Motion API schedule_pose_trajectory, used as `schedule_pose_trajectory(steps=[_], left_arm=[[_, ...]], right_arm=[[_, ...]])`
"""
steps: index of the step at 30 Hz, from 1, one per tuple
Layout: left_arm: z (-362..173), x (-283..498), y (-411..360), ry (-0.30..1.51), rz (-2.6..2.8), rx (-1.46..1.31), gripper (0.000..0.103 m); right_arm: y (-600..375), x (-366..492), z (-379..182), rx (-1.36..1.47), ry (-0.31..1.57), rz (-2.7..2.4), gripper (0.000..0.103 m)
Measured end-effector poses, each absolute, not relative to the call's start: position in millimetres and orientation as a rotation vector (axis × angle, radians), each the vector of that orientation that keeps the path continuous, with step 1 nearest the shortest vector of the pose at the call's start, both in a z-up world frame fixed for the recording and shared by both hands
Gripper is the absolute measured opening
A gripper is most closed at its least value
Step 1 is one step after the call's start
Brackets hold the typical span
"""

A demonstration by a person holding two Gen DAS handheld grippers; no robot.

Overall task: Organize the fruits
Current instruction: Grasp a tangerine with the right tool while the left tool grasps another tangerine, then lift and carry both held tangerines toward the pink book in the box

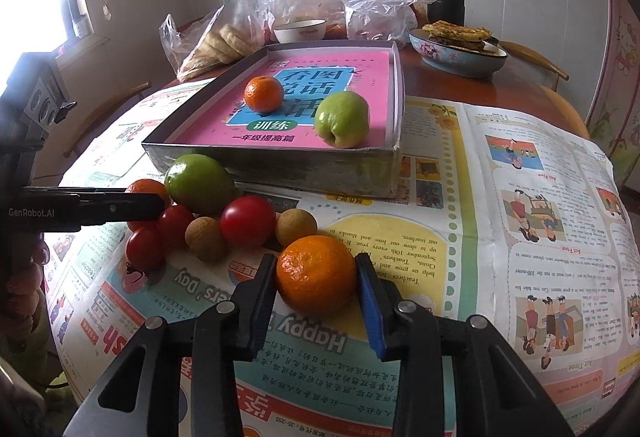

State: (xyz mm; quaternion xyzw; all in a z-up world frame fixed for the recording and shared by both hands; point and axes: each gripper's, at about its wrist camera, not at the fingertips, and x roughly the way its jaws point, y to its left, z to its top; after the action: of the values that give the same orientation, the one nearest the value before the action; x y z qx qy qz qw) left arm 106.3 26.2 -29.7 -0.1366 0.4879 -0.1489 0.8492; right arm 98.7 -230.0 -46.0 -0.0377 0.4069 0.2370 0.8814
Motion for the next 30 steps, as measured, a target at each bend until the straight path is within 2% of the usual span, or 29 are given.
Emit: schedule_pose_trajectory(steps=[2,30], left_arm=[[-31.8,107.1,26.7,1.039,-0.354,-0.327,0.043],[0.6,93.1,37.2,0.949,-0.240,-0.267,0.042]], right_arm=[[-230.1,98.7,-46.0,-0.079,0.846,0.494,0.039],[-237.4,93.6,-23.8,-0.024,0.783,0.489,0.039]])
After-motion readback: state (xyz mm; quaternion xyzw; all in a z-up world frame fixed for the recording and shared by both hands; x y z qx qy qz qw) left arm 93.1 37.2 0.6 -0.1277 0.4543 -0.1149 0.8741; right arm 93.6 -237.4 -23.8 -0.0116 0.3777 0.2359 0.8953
